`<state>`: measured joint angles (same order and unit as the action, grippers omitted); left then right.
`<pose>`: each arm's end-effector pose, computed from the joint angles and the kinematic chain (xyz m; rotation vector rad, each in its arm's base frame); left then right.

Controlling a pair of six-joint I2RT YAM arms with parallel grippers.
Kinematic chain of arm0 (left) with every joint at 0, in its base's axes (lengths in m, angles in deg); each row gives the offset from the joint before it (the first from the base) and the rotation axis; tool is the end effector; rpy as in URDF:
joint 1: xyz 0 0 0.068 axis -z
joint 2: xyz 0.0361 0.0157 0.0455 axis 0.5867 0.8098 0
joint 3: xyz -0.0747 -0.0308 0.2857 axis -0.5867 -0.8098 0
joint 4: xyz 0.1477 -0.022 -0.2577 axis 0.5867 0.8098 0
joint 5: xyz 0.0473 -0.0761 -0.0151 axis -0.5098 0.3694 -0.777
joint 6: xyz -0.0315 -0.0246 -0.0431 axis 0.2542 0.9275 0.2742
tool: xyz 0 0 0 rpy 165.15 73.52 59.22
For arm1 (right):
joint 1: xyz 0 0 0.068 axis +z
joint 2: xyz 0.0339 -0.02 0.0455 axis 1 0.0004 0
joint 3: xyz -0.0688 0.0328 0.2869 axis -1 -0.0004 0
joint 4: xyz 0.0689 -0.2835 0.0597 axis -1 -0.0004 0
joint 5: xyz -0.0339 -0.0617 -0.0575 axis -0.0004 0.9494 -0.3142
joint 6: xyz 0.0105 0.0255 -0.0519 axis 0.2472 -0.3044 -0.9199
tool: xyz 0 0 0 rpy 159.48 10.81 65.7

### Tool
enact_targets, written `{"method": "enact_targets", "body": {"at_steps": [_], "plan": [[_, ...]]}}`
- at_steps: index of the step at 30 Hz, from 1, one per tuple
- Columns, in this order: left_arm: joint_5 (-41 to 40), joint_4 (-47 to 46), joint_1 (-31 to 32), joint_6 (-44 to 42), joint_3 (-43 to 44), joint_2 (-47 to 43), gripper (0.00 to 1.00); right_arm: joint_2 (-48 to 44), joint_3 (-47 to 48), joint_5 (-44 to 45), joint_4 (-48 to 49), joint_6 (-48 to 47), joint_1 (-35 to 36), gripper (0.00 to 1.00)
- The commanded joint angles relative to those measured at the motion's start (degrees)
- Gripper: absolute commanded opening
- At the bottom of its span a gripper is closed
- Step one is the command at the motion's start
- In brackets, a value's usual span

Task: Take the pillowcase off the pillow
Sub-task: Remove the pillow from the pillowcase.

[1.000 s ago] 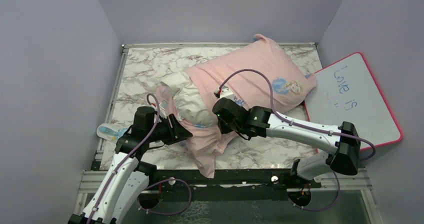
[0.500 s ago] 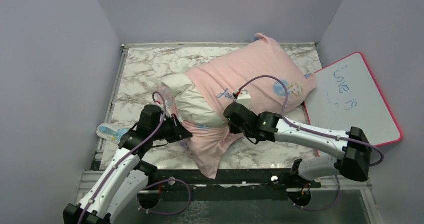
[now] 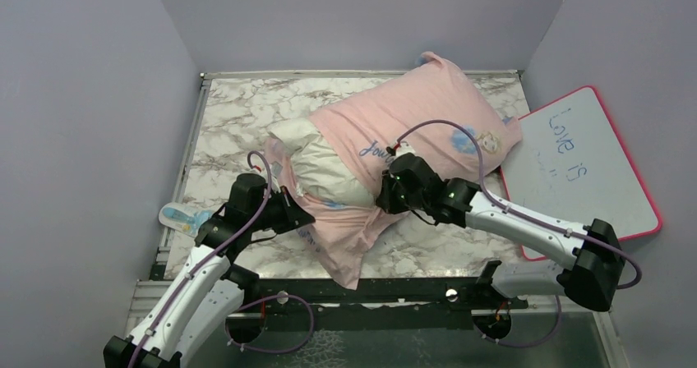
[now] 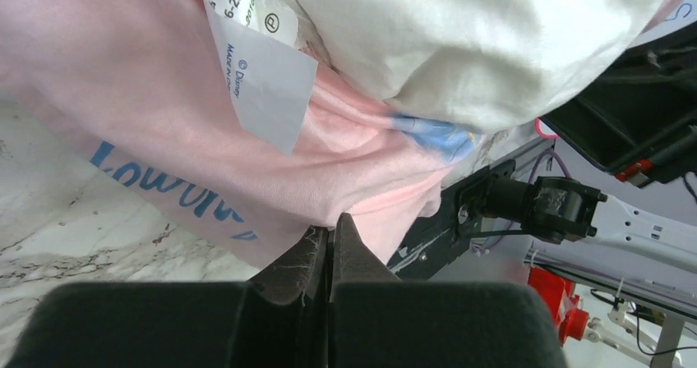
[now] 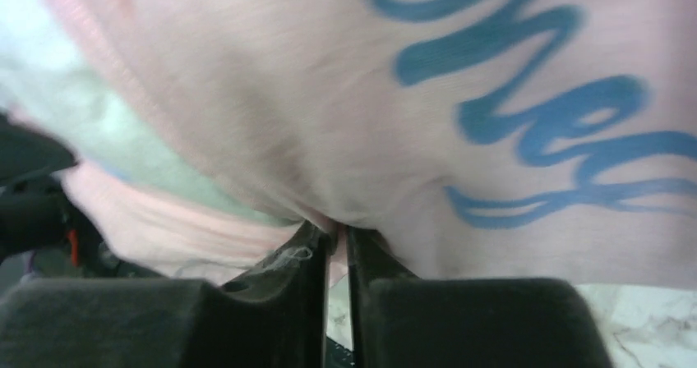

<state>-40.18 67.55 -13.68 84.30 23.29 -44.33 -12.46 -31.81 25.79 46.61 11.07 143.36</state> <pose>0.1477 -0.0791 0.2417 -0.2108 2.4052 -1.0535 0.1834 0.2325 0.2679 -0.2664 2.3757 0.5329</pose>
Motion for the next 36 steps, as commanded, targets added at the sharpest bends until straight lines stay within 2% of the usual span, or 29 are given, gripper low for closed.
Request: {"method": "enact_targets", "body": {"at_steps": [1, 4, 7, 10, 14, 18, 23, 26, 32, 36], "plan": [[0.6, -4.1, -0.3, 0.7, -2.0, 0.1, 0.00, -1.5, 4.2, -15.9, -0.9, -11.6, 0.1, 0.24], [1.1, -4.7, -0.2, 1.4, -2.8, 0.1, 0.00, -3.5, 6.3, -21.2, 0.2, -14.4, 1.5, 0.39], [0.3, -4.8, -0.2, 1.8, -2.9, 0.4, 0.00, -2.6, 9.0, -24.8, 0.0, -15.2, 3.9, 0.45], [-0.1, -4.7, 0.1, 1.8, -2.9, 1.7, 0.00, 0.3, 11.4, -22.7, 0.4, -16.5, 8.2, 0.49], [-0.7, -4.5, 1.4, 1.9, -2.7, 3.6, 0.00, 8.1, 16.4, -19.2, -1.5, -17.7, 10.1, 0.50], [-1.7, -3.4, 2.9, 1.9, -2.1, 4.2, 0.00, 12.9, 18.8, -8.4, -2.5, -18.6, 10.1, 0.52], [-2.7, -1.3, 5.1, 1.0, -0.9, 6.2, 0.00, 15.9, 22.2, -1.2, -3.9, -21.2, 10.1, 0.59], [-5.3, 0.1, 6.8, 1.1, -0.2, 7.3, 0.00, 16.7, 22.5, -0.8, -3.3, -22.3, 10.1, 0.63], [-8.0, 1.2, 8.4, 1.3, 0.4, 8.2, 0.00, 19.4, 22.2, -2.3, -3.8, -22.6, 10.0, 0.63], [-9.0, 1.5, 9.2, 1.5, 0.7, 8.9, 0.00, 20.7, 21.6, -7.8, -4.8, -22.0, 10.0, 0.58]]}}
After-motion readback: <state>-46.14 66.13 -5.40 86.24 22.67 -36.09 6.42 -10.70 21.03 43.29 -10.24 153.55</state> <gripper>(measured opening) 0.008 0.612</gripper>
